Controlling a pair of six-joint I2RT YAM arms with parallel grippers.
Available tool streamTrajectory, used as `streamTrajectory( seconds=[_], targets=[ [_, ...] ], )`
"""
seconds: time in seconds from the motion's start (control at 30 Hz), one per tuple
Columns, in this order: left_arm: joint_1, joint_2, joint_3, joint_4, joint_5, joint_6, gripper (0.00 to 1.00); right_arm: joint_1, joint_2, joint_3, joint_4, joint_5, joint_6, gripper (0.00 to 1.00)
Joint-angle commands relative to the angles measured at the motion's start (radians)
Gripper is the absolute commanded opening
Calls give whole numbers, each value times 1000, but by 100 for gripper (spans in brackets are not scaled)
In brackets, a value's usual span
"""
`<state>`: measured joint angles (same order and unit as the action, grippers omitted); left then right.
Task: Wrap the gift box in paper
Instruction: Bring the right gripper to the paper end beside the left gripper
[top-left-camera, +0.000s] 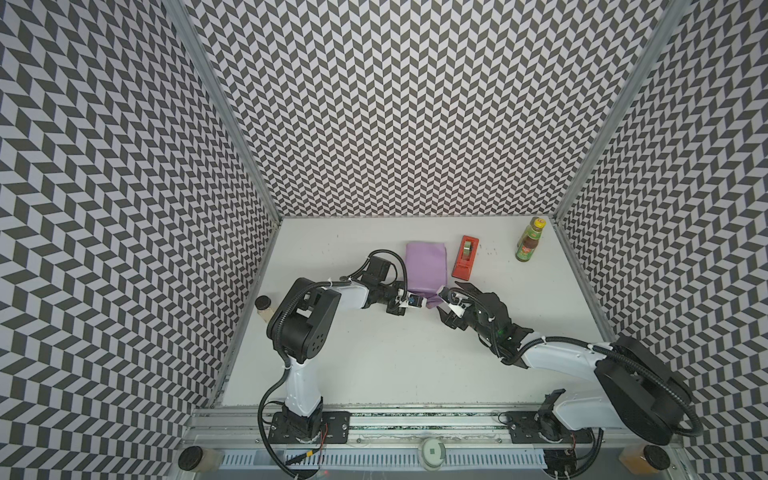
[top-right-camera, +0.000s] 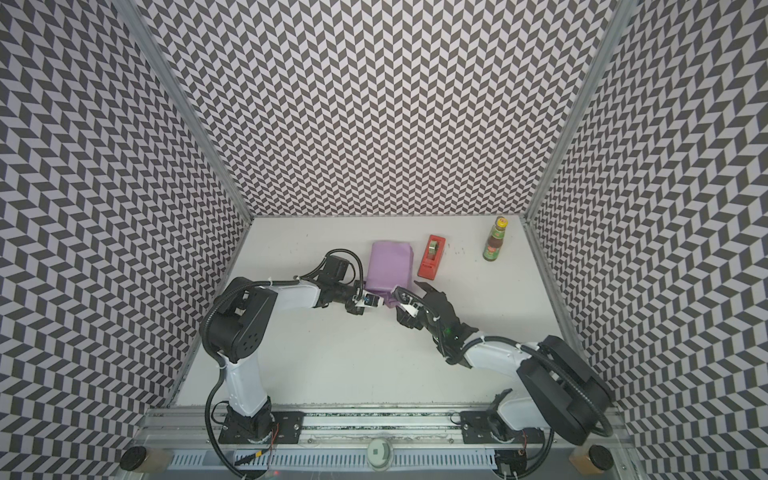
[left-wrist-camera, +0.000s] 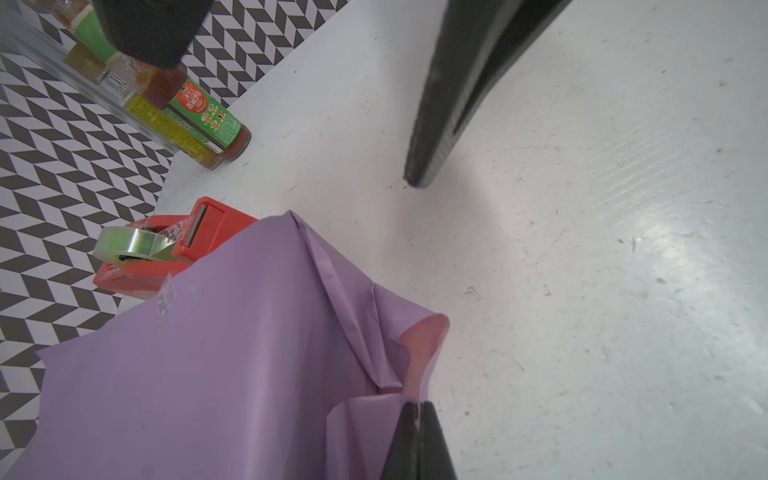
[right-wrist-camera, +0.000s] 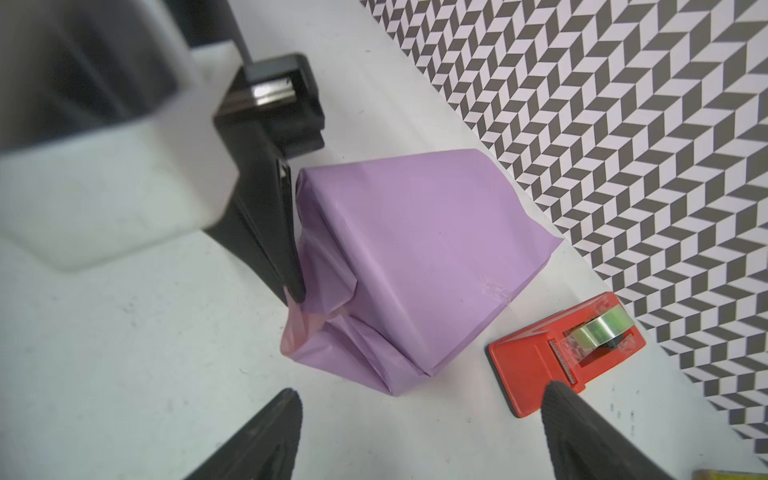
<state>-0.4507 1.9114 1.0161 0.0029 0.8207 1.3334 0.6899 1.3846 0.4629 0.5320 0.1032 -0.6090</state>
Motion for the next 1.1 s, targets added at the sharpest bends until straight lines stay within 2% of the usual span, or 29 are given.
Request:
streamTrajectory(
  seconds=[0.0,0.07,0.23,0.53,0.67,1.07],
  targets=[
    [7,14,23,-32,34,6,0,-4,39,-19,111,-46,-239,92],
    [8,15,23,-32,38,3,0,-4,67,-13,107,-82,-318,94],
    [13,14,25,-29,42,-2,0,-7,139,-6,159,-131,-409,97],
    [18,15,31,-31,51,-2,0,-9,280,18,334,-124,-521,99],
    [18,15,30,-35,48,2,0,-9,330,32,404,-124,-541,99],
    [18,14,27,-44,42,13,0,-34,417,103,405,-151,-572,93]
  ],
)
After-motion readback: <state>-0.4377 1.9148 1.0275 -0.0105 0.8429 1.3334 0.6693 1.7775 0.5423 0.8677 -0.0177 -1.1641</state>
